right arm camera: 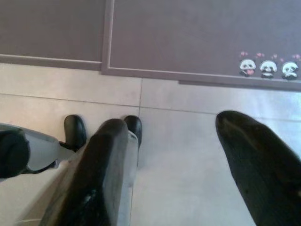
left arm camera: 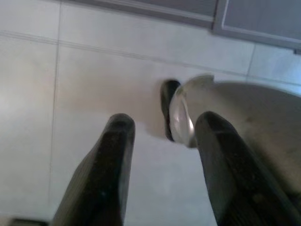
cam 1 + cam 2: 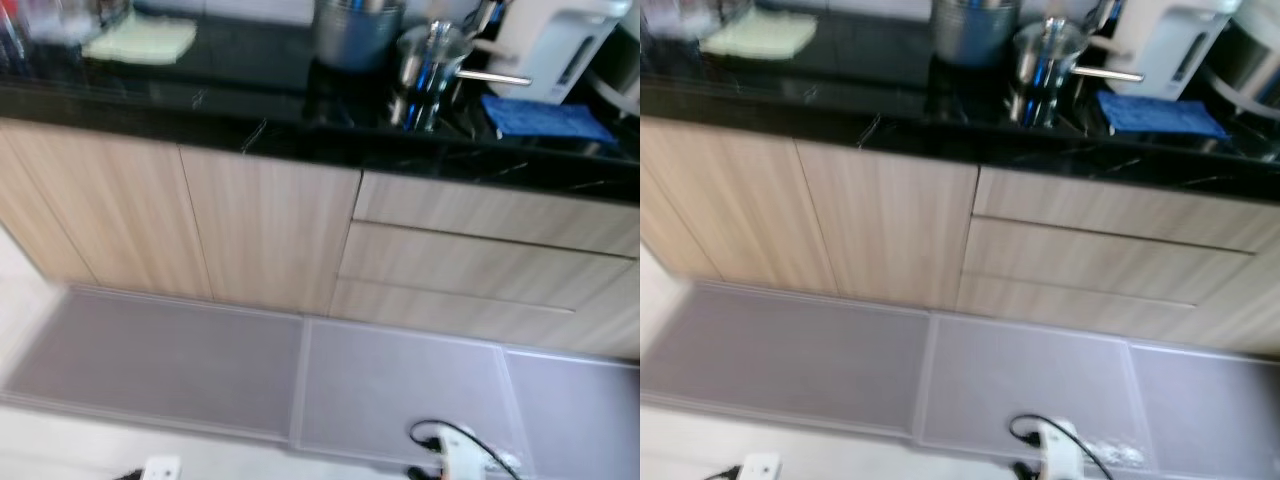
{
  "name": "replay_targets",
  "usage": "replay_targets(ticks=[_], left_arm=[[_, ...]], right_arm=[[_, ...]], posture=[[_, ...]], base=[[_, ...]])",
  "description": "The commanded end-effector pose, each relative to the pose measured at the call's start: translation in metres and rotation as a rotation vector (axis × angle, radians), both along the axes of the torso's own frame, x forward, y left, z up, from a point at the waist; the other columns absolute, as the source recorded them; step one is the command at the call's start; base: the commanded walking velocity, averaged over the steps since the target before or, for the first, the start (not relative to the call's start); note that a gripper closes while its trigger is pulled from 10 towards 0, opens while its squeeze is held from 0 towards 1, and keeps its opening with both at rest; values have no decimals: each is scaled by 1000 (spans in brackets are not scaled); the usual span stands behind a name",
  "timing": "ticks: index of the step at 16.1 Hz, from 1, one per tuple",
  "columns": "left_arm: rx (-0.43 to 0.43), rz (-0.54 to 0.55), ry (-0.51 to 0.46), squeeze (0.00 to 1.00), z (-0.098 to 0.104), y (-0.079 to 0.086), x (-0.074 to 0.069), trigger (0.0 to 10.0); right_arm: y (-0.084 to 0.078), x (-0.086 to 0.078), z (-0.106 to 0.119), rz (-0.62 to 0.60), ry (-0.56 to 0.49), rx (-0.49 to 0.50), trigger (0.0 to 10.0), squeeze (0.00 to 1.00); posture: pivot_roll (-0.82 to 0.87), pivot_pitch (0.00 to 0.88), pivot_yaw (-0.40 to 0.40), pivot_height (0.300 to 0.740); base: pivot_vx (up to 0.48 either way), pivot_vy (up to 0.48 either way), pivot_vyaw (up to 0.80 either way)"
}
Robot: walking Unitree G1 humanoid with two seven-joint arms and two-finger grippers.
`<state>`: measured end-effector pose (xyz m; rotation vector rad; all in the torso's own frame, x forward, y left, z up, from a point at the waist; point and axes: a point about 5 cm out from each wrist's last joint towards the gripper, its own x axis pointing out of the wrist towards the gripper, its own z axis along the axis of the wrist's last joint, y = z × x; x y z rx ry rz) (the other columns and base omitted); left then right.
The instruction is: Kitchen organization
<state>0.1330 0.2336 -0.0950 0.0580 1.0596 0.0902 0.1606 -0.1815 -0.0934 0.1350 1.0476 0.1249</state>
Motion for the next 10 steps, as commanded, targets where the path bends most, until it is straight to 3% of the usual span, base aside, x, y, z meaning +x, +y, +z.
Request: replay_targets(ticks=[1, 7, 8, 10], left_arm=[[-10, -27, 39, 0, -4, -6, -8, 10000], [-9, -34, 40, 0, -5, -7, -8, 10000], [-12, -45, 45, 0, -5, -10, -8, 10000], [-11, -46, 45, 0, -5, -10, -8, 10000]], right_arm=[[-5, 1, 1, -8, -6, -12, 10000, 0], [-7, 1, 1, 8, 2, -23, 10000, 0], [-6, -1, 0, 37, 28, -36, 10000, 0], [-5, -3, -1, 46, 32, -37, 10000, 0]], posture=[[10, 62, -140, 740], [4, 54, -149, 740], [-6, 26, -147, 740], [2, 13, -146, 740]], base=[[0, -356, 0], [0, -352, 0], [0, -356, -781], [0, -354, 0]])
